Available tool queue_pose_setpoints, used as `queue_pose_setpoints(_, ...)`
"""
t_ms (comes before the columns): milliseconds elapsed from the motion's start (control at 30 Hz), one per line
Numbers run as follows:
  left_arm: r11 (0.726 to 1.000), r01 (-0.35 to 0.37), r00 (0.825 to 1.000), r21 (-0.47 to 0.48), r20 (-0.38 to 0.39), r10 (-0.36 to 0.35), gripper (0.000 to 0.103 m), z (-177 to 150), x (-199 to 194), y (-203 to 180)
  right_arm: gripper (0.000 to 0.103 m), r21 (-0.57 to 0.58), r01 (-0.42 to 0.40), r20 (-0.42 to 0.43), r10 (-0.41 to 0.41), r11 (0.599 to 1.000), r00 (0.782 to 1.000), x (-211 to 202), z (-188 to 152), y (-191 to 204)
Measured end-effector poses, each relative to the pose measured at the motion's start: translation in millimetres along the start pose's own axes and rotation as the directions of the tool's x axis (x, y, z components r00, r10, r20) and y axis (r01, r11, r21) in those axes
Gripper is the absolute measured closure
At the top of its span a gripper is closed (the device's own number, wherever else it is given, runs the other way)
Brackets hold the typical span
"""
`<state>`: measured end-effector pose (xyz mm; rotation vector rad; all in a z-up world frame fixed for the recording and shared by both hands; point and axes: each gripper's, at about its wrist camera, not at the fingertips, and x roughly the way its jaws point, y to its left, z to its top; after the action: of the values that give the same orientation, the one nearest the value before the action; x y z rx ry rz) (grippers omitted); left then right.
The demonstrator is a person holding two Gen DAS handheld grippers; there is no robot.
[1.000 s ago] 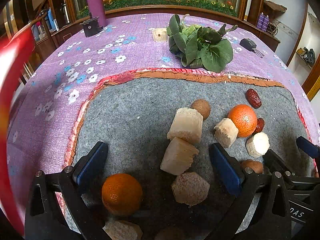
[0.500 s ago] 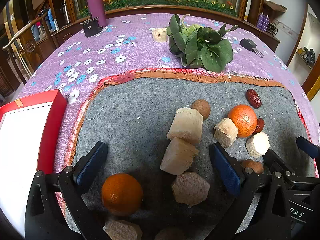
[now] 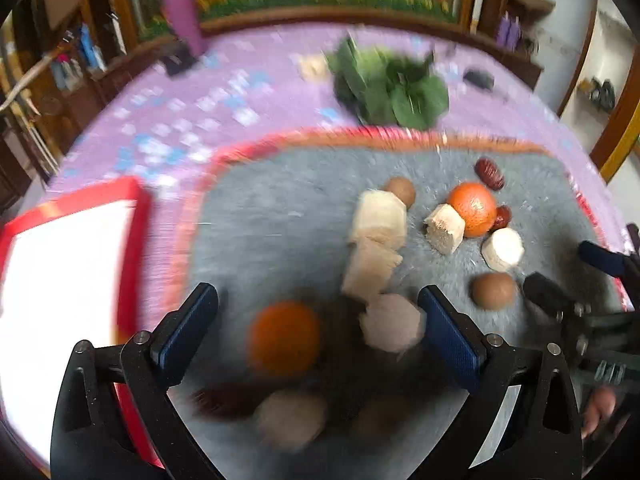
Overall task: Organize fruits
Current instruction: 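Grasp a brown round nut with the left gripper while the right grasps another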
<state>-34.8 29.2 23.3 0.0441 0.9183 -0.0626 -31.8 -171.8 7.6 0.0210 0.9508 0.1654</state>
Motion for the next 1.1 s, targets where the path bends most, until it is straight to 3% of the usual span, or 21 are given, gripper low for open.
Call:
queue_pose_setpoints(67,0.998,-0.049,0.998,0.033,0.051,0.048,0.002,-11,-25,10,0.000,0.036,-0.114,0.017,0.113,0.993,0.993,-8,2,1)
queue_pose_setpoints(100,0.995,-0.079,0.995,0.059,0.063,0.076,0.002,-17,-35,14,0.000,0.025,-0.131,0.007,0.131,0.991,0.991,-8,4,5)
queue_pose_setpoints(300,0.979,-0.144,0.989,0.148,0.061,0.136,0.002,-34,-57,22,0.008,-0.133,-0.055,-0.022,0.052,0.990,0.998,1,19,50)
queue_pose_setpoints(400,0.979,-0.136,0.990,0.149,0.064,0.127,0.002,-34,-57,23,0.021,-0.107,-0.113,-0.036,0.110,0.988,0.993,1,20,50)
queue_pose_setpoints(500,0.964,-0.195,0.980,0.183,0.066,0.186,0.002,-36,-53,19,0.021,-0.136,-0.183,-0.005,0.184,0.974,0.983,-15,12,51)
queue_pose_setpoints(733,0.963,-0.148,0.989,0.223,0.041,0.143,0.005,-42,-55,23,0.022,-0.089,-0.265,-0.023,0.264,0.960,0.964,-22,-2,31)
queue_pose_setpoints(900,0.968,-0.096,0.995,0.230,0.014,0.095,0.028,-40,-43,36,0.028,-0.107,-0.313,-0.038,0.311,0.944,0.950,-25,-2,38)
queue_pose_setpoints(1100,0.945,-0.033,0.999,0.327,0.010,0.031,0.038,-37,-48,28,0.039,-0.121,-0.321,-0.079,0.314,0.939,0.946,-11,5,52)
